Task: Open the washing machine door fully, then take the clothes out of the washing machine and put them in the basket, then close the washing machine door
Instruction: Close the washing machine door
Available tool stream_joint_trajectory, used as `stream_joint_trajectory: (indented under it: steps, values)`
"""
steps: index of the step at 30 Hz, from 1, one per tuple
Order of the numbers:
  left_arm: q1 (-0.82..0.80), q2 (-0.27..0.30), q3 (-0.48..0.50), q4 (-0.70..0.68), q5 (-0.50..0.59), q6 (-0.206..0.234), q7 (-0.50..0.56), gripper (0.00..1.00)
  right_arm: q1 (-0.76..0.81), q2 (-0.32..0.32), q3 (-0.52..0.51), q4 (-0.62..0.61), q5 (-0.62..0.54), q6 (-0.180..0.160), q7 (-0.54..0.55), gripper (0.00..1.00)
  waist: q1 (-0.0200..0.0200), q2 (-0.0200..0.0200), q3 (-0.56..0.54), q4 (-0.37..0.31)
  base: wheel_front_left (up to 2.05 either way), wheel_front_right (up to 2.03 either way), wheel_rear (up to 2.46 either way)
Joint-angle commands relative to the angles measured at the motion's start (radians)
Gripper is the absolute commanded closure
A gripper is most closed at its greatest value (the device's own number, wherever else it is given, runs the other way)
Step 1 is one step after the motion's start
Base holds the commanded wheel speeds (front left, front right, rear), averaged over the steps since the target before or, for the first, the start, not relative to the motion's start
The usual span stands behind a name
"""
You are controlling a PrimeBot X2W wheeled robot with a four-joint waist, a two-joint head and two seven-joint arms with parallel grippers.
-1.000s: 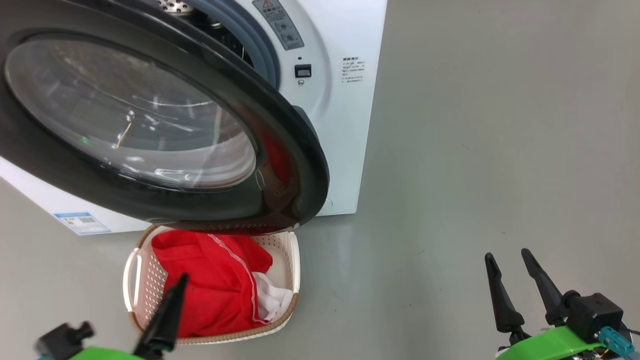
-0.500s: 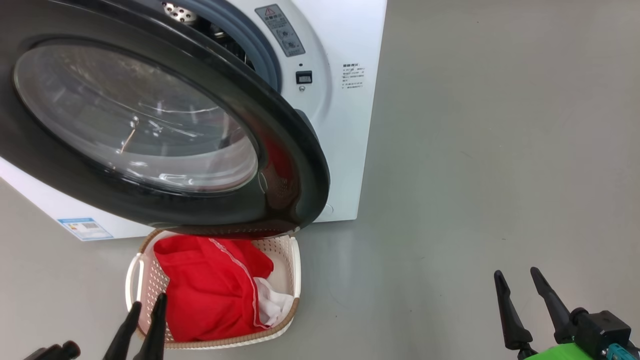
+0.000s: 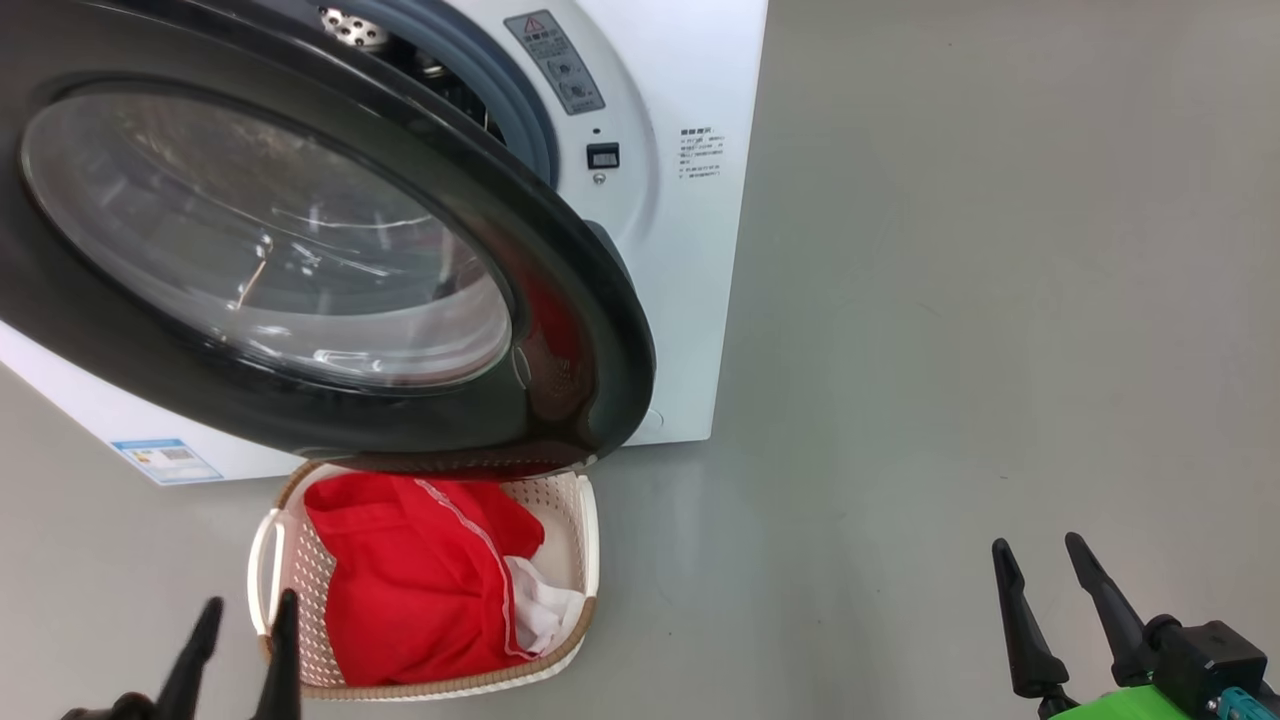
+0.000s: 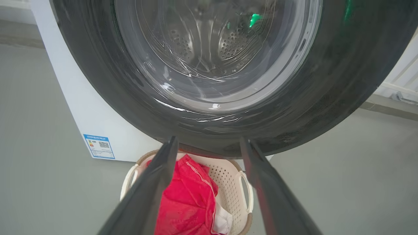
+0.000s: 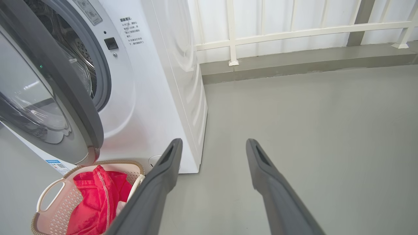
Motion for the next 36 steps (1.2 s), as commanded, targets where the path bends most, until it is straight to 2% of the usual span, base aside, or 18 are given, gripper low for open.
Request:
stream_joint_trajectory:
  steps: [1,5,9,14,29,30,31,33,36]
  values:
    - [-0.005,0.015,0.046,-0.027,0.021,-0.006,-0.012,0.0,-0.006,-0.013,0.016,-0.026,0.005,0.006,-0.007,0.0,0.0,0.0,-0.002,0.0,0.0,0.0,0.0]
    - [0.014,-0.025,0.078,-0.067,0.121,-0.006,-0.012,0.0,-0.006,-0.013,0.018,-0.027,0.005,0.006,-0.007,0.0,0.0,0.0,-0.006,0.001,0.0,0.0,0.0]
    - [0.029,-0.051,0.094,-0.093,0.172,-0.006,-0.012,0.0,-0.006,-0.013,0.019,-0.029,0.003,0.006,-0.007,0.0,0.0,0.0,-0.008,0.003,0.0,0.0,0.0]
    - [0.042,-0.07,0.087,-0.087,0.175,-0.006,-0.012,0.0,-0.004,-0.013,0.018,-0.029,0.001,0.006,-0.007,0.0,0.0,0.0,-0.01,0.006,0.0,0.0,0.0]
    - [0.034,-0.066,0.078,-0.089,0.178,-0.006,-0.012,0.0,-0.003,-0.013,0.017,-0.029,0.0,0.006,-0.007,0.0,0.0,0.0,-0.014,0.018,0.0,0.0,0.0]
    - [0.033,-0.067,0.078,-0.09,0.18,-0.006,-0.012,0.0,-0.004,-0.013,0.018,-0.032,0.003,0.006,-0.007,0.18,0.0,0.0,-0.015,0.021,0.0,0.0,0.0]
    - [0.031,-0.068,0.077,-0.089,0.18,-0.006,-0.012,0.0,-0.004,-0.013,0.019,-0.034,0.006,0.006,-0.007,0.55,0.0,0.0,-0.015,0.025,0.0,0.0,0.0]
    - [0.025,-0.072,0.07,-0.092,0.18,-0.006,-0.012,0.0,-0.006,-0.013,0.032,-0.038,0.008,0.006,-0.007,1.0,0.0,0.0,-0.016,0.041,0.0,0.0,0.0]
    - [0.019,-0.076,0.062,-0.093,0.176,-0.006,-0.012,0.0,-0.021,-0.013,0.068,-0.035,-0.002,0.006,-0.007,1.0,0.0,0.0,-0.014,0.061,0.0,0.0,0.0]
